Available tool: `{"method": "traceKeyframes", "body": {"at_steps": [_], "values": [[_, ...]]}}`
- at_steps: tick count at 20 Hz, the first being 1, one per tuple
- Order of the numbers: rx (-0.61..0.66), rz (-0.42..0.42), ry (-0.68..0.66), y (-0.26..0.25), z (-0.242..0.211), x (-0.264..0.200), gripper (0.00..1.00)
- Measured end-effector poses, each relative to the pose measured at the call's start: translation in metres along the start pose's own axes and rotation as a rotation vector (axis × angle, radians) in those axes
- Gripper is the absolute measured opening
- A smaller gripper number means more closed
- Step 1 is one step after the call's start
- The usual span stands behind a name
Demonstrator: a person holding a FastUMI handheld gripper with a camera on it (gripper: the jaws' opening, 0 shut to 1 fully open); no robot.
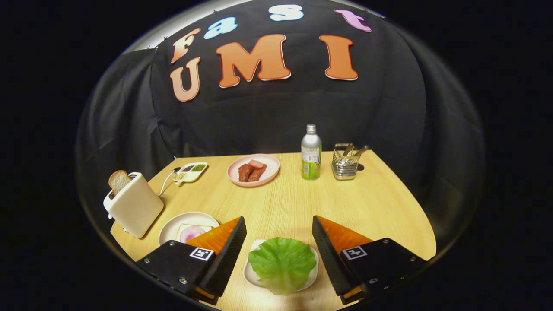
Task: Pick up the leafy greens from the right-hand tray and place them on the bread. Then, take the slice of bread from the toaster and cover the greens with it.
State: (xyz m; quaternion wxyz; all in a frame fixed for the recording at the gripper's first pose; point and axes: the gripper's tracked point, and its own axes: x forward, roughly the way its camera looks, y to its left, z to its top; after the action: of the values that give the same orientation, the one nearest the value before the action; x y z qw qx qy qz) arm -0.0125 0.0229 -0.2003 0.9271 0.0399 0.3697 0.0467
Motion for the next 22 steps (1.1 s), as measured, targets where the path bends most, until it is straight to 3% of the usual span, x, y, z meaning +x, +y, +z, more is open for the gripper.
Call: {"method": "traceKeyframes", "body": {"at_steps": [14, 22], "values": [[-0.124, 0.066, 0.391, 0.018, -0.093, 0.028, 0.92], [-0.135, 0.010, 0.506, -0.002, -0.126, 0.044, 0.87]]}}
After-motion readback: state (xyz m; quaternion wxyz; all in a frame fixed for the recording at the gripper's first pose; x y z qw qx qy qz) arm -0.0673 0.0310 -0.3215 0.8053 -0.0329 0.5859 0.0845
